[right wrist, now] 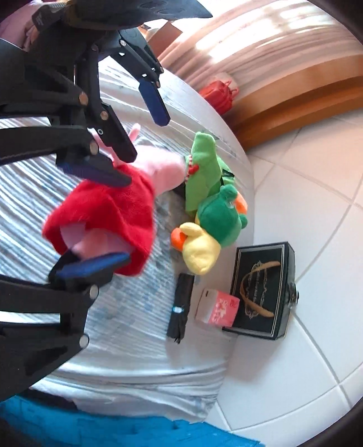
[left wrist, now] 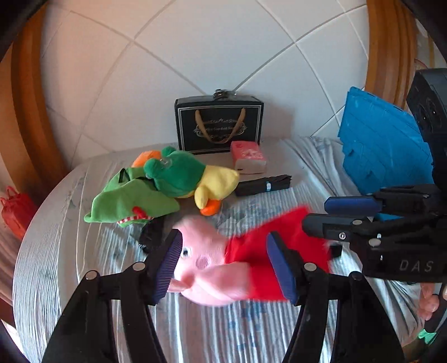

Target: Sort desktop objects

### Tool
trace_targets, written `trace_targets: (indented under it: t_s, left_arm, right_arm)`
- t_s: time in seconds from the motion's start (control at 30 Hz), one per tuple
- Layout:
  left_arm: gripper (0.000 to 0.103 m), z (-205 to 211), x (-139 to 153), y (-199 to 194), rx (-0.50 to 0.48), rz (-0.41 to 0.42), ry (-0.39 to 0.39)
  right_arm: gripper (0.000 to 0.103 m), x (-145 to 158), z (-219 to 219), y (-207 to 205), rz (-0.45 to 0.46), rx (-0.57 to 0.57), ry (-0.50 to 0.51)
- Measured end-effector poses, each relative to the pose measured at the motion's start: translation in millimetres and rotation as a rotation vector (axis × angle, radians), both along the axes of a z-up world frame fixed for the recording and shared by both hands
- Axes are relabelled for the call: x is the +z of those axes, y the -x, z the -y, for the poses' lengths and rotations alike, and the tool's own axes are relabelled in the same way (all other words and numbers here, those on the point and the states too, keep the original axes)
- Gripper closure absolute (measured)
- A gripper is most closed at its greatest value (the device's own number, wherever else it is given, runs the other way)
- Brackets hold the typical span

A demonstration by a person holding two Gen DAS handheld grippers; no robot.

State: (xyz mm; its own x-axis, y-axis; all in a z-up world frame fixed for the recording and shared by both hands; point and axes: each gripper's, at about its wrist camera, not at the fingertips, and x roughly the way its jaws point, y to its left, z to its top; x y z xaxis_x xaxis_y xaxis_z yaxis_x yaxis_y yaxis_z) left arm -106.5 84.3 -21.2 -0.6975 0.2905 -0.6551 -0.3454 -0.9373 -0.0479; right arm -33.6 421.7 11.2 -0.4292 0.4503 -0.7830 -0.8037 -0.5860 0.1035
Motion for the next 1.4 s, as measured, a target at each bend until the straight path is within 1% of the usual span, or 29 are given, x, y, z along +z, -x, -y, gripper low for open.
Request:
trace_targets:
  t_s: [0.07, 0.1, 0.17, 0.2, 0.23, 0.3, 0.37, 0.53, 0.6, 0.67, 0.7, 0.8, 0.83, 0.87, 0.93, 1.03, 1.07, 1.1, 1.17, 1.2, 1.23, 1.3, 1.37, 1.4]
  left_arm:
    - [0.041, -5.2, 0.8, -2.9, 0.012, 0.010, -0.014]
    - [0.041, -3.9, -2.2, -2.9, 0.021, 0.023, -0.021]
    - [0.040, 0.1, -18.5, -3.2, 0.030, 0.070, 0.000]
    - [0.037, 3.0, -27.3, -2.7, 0.040, 0.095, 0.022]
    - [0.036, 6.4, -36.6, -5.2, 0.049, 0.120, 0.044]
    - [0.036, 12.7, -55.1, -5.3, 0.037, 0.168, 0.069]
    - [0.036, 16.8, -69.1, -5.8, 0.026, 0.197, 0.107]
    - [0.036, 23.8, -78.7, 5.3, -0.060, 0.205, 0.167]
    - [0.036, 29.5, -80.5, 16.2, -0.086, 0.203, 0.183]
    - [0.036, 36.3, -81.6, 26.7, -0.112, 0.211, 0.176]
    - [0.036, 39.1, -82.6, 31.5, -0.126, 0.217, 0.172]
    - [0.036, 42.4, -87.6, 43.6, -0.171, 0.233, 0.171]
    - [0.036, 41.8, -89.1, 47.3, -0.187, 0.236, 0.169]
    - [0.036, 41.0, -90.4, 51.1, -0.202, 0.240, 0.164]
    - [0.036, 36.0, -92.1, 58.1, -0.235, 0.247, 0.150]
    - [0.036, 21.7, -95.5, 68.0, -0.293, 0.261, 0.135]
    - [0.036, 15.4, -96.2, 71.4, -0.313, 0.264, 0.129]
    - [0.036, 7.6, -96.8, 74.2, -0.335, 0.267, 0.121]
    - [0.036, -10.3, -98.3, 78.8, -0.384, 0.269, 0.118]
    - [0.036, -20.1, -100.0, 81.4, -0.406, 0.265, 0.132]
    - [0.036, -29.5, -102.8, 84.2, -0.429, 0.265, 0.149]
    - [0.036, -46.5, -110.1, 91.9, -0.461, 0.268, 0.178]
    - [0.036, -57.5, -116.8, 101.2, -0.476, 0.284, 0.190]
    - [0.033, -62.7, -118.9, 105.1, -0.477, 0.275, 0.205]
  right_arm:
    - [0.065, 5.0, 3.7, -14.4, 0.018, -0.041, -0.013]
    - [0.063, 4.8, 5.1, -21.8, 0.026, -0.058, -0.004]
    - [0.043, -0.6, 5.8, -38.1, 0.022, -0.087, 0.028]
    - [0.017, -5.8, 5.9, -44.5, 0.019, -0.098, 0.052]
    - [0.002, -12.0, 6.4, -50.6, 0.014, -0.109, 0.076]
    - [0.001, -24.6, 8.4, -58.6, 0.013, -0.126, 0.115]
    - [0.001, -39.9, 7.8, -62.9, 0.009, -0.153, 0.165]
    - [0.000, -68.9, 11.8, -63.4, 0.000, -0.227, 0.255]
    - [0.000, -84.5, 16.5, -53.9, -0.012, -0.249, 0.299]
    - [0.000, -101.9, 17.2, -40.7, -0.014, -0.255, 0.341]
    - [0.000, -112.1, 16.9, -32.1, -0.019, -0.291, 0.366]
    - [0.000, -145.6, 9.5, -12.8, 0.049, -0.317, 0.399]
    - [0.003, -155.2, 4.9, -9.4, 0.096, -0.329, 0.384]
    - [0.009, -159.1, 1.7, -9.6, 0.150, -0.338, 0.351]
    - [0.026, -156.7, -4.5, -10.6, 0.286, -0.332, 0.250]
    - [0.027, -138.3, -18.7, -25.8, 0.428, -0.353, 0.119]
    - [0.027, -133.2, -24.5, -32.1, 0.458, -0.366, 0.098]
    - [0.027, -128.9, -30.5, -39.2, 0.459, -0.375, 0.097]
    - [0.023, -123.5, -39.8, -55.1, 0.417, -0.405, 0.125]
    - [0.016, -123.4, -42.5, -62.1, 0.387, -0.418, 0.155]
    - [0.008, -123.8, -44.7, -70.0, 0.322, -0.435, 0.193]
    - [0.000, -123.3, -47.5, -82.0, 0.178, -0.469, 0.252]
    - [0.000, -121.4, -48.2, -86.4, 0.081, -0.488, 0.275]
    - [0.000, -120.6, -50.9, -86.5, 0.039, -0.490, 0.284]
